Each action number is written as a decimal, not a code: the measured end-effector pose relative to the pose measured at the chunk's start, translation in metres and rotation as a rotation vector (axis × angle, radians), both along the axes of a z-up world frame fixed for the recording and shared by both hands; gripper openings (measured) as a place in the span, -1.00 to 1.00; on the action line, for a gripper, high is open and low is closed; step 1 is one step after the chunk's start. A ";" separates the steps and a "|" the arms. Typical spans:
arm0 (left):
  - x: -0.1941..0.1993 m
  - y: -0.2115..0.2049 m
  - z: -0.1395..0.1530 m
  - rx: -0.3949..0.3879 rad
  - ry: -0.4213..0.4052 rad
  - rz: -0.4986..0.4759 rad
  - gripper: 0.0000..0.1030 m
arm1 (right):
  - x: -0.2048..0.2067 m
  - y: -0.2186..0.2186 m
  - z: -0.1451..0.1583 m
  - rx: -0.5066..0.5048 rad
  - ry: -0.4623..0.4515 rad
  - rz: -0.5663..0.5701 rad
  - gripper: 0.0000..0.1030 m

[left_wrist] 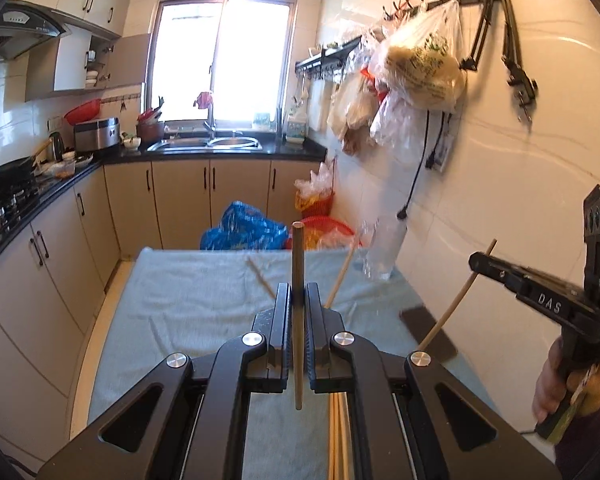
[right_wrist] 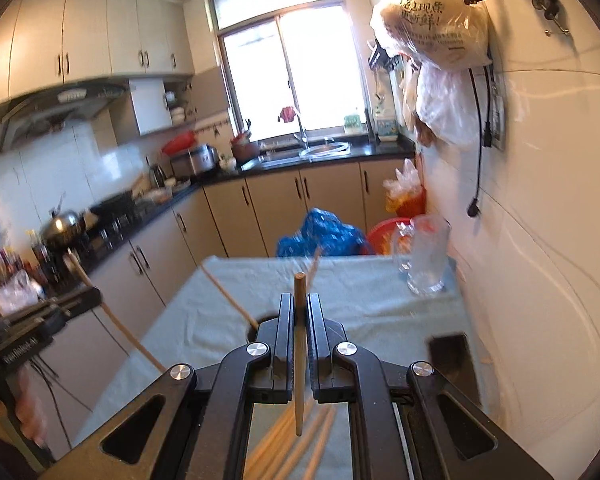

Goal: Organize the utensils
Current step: 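Lift the chopstick upright with the left gripper over the grey holder, then drop the chopstick into the grey holder by opening the left gripper, then return the left gripper to the chopsticks and grasp another one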

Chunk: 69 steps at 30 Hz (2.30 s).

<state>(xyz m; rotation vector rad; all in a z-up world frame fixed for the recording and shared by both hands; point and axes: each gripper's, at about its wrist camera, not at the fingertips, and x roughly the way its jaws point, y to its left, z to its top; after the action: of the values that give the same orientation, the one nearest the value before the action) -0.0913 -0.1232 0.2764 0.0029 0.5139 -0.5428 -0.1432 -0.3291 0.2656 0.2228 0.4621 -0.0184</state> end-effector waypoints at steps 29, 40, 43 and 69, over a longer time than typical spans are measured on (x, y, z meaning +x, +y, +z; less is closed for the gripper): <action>0.119 -0.054 -0.052 0.019 0.148 0.059 -0.72 | 0.149 -0.032 -0.080 0.184 0.167 -0.057 -0.79; 0.063 -0.008 -0.030 -0.016 0.080 0.101 -0.36 | 0.113 -0.028 -0.053 0.136 0.134 -0.070 -0.15; 0.045 0.010 -0.025 -0.034 0.068 0.120 -0.27 | 0.093 -0.025 -0.043 0.116 0.123 -0.070 -0.09; -0.014 -0.040 -0.228 0.217 0.478 -0.148 -0.48 | -0.042 -0.021 -0.189 0.010 0.520 0.084 0.01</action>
<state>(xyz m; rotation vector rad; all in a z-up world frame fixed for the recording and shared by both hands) -0.1055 -0.1628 0.0481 0.1214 1.0436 -0.6327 -0.1854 -0.3504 0.0765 0.2073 0.9897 0.0082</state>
